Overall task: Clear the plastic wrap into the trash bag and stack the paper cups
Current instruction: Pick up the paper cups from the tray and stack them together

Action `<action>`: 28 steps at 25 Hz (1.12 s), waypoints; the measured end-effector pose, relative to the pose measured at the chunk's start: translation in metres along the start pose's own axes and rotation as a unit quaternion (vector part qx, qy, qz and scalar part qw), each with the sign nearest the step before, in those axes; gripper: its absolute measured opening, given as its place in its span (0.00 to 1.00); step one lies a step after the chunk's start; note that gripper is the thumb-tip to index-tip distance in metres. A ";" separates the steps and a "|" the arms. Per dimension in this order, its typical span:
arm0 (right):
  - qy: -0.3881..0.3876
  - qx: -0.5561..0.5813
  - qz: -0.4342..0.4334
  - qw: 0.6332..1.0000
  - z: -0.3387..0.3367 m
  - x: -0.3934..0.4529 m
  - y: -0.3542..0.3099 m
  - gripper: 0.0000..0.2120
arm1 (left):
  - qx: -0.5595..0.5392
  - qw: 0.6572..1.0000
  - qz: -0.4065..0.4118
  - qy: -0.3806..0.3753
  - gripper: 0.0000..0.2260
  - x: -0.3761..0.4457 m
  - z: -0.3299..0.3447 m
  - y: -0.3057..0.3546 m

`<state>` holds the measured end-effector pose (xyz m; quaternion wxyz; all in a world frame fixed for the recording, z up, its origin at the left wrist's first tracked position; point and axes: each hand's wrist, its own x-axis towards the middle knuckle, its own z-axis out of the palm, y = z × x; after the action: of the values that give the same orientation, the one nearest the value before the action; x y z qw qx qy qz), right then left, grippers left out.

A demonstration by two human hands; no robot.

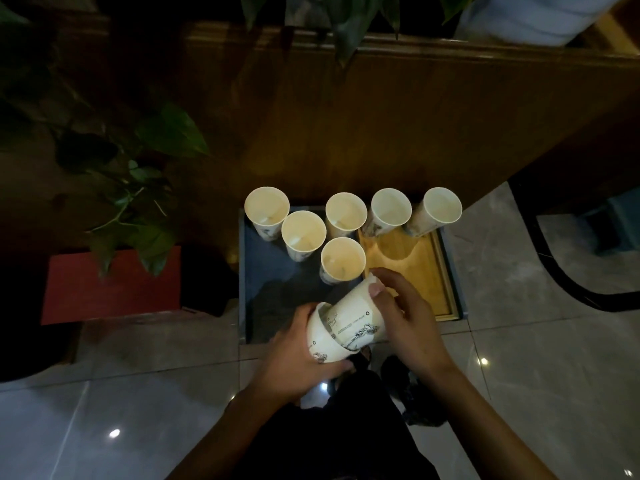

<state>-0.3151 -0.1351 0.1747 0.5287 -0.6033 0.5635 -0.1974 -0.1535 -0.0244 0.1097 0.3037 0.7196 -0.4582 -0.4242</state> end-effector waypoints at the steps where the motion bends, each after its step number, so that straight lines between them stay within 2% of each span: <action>1: -0.007 -0.013 -0.014 1.000 0.003 -0.002 0.000 0.24 | 0.003 1.000 -0.003 0.000 0.44 0.000 0.000 0.001; 11: -0.022 -0.139 -0.093 0.986 0.032 -0.012 0.001 0.24 | 0.033 0.999 0.005 0.037 0.42 0.001 0.000 0.006; 14: -0.036 -0.154 -0.098 0.983 0.040 -0.015 0.001 0.26 | 0.038 0.997 0.009 0.064 0.37 0.002 0.005 0.010; 17: -0.040 -0.186 -0.149 0.970 0.051 -0.016 0.003 0.24 | 0.052 0.991 0.010 0.122 0.30 0.005 0.010 0.012; 20: -0.020 -0.275 -0.184 0.944 0.064 -0.007 0.006 0.25 | 0.126 0.973 0.091 0.171 0.24 0.009 0.016 0.000; 21: 0.000 -0.312 -0.191 0.931 0.070 -0.003 0.006 0.24 | 0.117 0.978 0.071 0.160 0.24 0.009 0.017 -0.003; 23: 0.043 -0.382 -0.206 0.900 0.086 0.006 0.007 0.22 | 0.028 0.989 0.000 0.144 0.25 0.013 0.020 -0.008; 24: 0.055 -0.410 -0.212 0.885 0.094 0.010 0.009 0.22 | -0.014 0.989 -0.006 0.147 0.25 0.017 0.024 -0.013; 28: 0.045 -0.479 -0.221 0.849 0.118 0.027 0.024 0.23 | -0.129 0.977 -0.081 0.148 0.25 0.026 0.025 -0.024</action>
<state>-0.2208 -0.1053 0.1016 0.0908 -0.8804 0.4636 -0.0416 -0.1608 -0.0398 0.0702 0.4225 0.7641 -0.2899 -0.3920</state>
